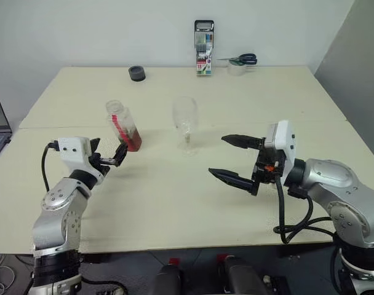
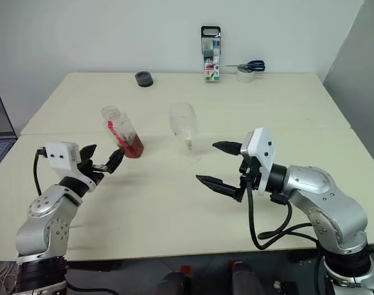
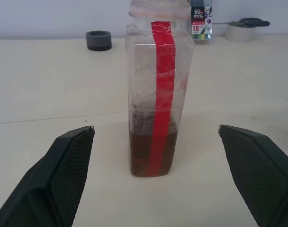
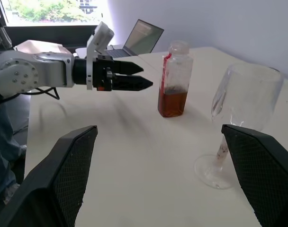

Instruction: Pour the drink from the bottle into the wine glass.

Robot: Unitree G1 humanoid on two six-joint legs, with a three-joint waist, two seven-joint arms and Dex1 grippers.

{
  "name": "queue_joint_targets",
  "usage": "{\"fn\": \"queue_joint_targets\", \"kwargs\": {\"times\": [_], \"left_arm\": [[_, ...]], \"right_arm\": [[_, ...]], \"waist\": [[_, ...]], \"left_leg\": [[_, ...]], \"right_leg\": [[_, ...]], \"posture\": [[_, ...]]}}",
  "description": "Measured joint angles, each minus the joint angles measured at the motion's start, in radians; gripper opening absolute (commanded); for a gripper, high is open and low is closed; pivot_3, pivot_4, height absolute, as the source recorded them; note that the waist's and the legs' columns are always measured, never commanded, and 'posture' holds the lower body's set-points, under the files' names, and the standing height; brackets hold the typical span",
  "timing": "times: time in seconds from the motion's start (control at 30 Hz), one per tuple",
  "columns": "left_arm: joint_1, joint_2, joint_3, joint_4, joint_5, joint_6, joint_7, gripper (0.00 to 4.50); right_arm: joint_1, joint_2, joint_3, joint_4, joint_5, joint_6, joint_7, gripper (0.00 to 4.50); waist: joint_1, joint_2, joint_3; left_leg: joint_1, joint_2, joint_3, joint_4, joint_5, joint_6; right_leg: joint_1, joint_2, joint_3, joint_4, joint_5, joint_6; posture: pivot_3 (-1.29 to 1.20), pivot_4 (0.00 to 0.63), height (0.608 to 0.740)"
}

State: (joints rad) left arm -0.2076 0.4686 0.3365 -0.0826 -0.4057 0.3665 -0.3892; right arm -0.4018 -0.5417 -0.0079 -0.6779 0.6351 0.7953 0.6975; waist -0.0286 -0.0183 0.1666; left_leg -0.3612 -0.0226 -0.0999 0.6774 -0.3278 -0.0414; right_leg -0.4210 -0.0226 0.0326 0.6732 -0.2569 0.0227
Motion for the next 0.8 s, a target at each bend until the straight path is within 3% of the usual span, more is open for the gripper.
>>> {"fn": "queue_joint_targets", "kwargs": {"times": [0.57,0.77,0.8], "left_arm": [[-0.208,0.003,-0.058,0.307,0.077,-0.142,-0.079,4.5],[-0.33,0.004,-0.072,0.562,0.119,-0.267,-0.113,4.5],[-0.352,0.002,-0.075,0.606,0.123,-0.288,-0.122,4.32]], "right_arm": [[0.021,-0.01,-0.012,-0.024,0.059,0.027,-0.115,4.48],[0.019,-0.011,-0.013,-0.026,0.081,0.038,-0.148,4.48],[0.019,-0.012,-0.013,-0.027,0.084,0.04,-0.155,4.49]], "waist": [[0.002,0.0,0.0],[0.002,0.0,0.0],[0.002,0.0,0.0]], "left_leg": [[-0.001,0.0,-0.001,0.0,0.0,0.0],[-0.001,-0.001,-0.001,0.001,0.0,0.0],[-0.001,-0.001,-0.001,0.001,0.0,0.0]], "right_leg": [[0.0,0.0,-0.001,0.0,0.0,0.0],[0.0,0.0,-0.001,0.0,0.0,0.0],[-0.001,0.0,-0.001,0.0,0.0,0.0]], "posture": [[0.0,0.15,0.74],[0.0,0.15,0.74],[0.0,0.15,0.74]]}}
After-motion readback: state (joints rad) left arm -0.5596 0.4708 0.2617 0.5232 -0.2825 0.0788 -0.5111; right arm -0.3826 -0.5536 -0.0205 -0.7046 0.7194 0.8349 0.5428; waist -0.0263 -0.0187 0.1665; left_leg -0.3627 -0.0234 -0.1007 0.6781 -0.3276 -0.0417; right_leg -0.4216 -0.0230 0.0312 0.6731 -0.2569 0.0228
